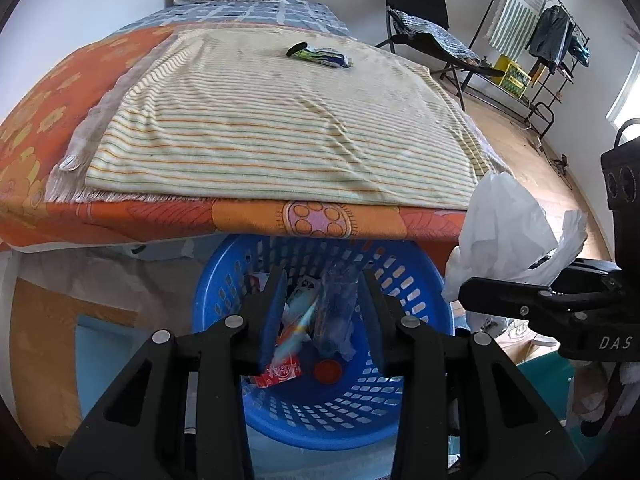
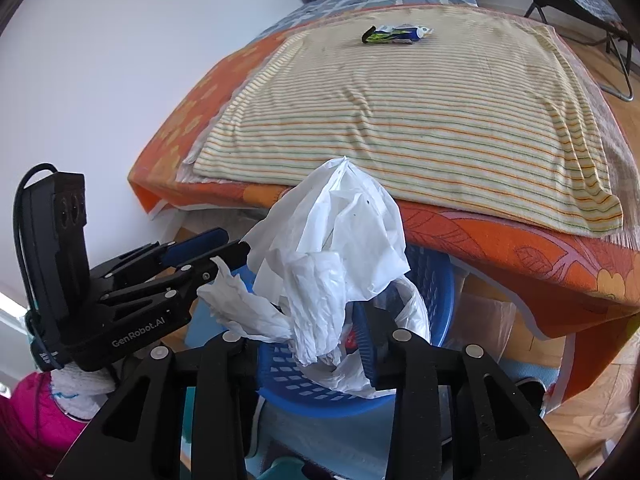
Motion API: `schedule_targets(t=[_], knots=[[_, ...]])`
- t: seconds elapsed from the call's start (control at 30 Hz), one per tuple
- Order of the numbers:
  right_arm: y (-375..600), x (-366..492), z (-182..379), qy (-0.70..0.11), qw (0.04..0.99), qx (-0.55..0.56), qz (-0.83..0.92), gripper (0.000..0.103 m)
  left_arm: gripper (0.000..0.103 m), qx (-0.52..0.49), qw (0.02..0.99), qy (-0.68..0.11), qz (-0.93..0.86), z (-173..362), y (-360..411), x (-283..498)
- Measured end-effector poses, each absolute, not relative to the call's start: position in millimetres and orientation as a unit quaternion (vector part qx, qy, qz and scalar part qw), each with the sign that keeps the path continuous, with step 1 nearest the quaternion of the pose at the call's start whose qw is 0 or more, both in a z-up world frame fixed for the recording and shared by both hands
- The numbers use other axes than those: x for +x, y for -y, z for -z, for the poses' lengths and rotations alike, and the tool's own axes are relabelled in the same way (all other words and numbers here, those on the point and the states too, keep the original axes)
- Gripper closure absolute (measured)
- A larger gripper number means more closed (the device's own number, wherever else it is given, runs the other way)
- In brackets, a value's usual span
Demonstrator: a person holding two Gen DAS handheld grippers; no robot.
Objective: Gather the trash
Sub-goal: 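Carry the pouch and tissue over the blue basket and release both, then move both tools over the bed toward the blue-green snack wrapper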
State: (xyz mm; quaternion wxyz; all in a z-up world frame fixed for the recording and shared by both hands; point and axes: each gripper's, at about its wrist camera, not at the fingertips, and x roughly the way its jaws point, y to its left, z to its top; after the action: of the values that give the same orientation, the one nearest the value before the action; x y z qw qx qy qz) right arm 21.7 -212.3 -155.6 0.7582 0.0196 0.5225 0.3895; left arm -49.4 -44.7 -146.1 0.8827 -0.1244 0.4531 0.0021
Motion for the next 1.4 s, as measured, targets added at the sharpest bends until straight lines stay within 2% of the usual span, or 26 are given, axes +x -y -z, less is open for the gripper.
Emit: schedule_targets(t=[0.03,0.17,1.27,1.3,1.37,1.4], knots=[[212,21,156,-0.523,0.758,0.018,-0.390,0.064,0.066,-0.124,0.882,-0.454,-0.004,146,44,-50],[208,18,157,-0.524,0.762,0.000,-0.380,0.048,0.052,-0.132,0.882,-0.453,-0.012,147,40,-51],[209,21,154,-0.513,0.791,-0.049,-0.330,0.047,0.052,-0.140,0.883,-0.447,-0.031,145,27,-43],[209,22,153,-0.512,0.793,-0.050,-0.326,0.047,0.051,-0.141,0.883,-0.447,-0.032,145,25,-41],[209,24,150,-0.509,0.797,-0.055,-0.319,0.047,0.040,-0.143,0.884,-0.445,-0.033,144,22,-38],[208,26,148,-0.507,0.801,-0.061,-0.313,0.046,0.039,-0.144,0.884,-0.442,-0.035,143,19,-37]])
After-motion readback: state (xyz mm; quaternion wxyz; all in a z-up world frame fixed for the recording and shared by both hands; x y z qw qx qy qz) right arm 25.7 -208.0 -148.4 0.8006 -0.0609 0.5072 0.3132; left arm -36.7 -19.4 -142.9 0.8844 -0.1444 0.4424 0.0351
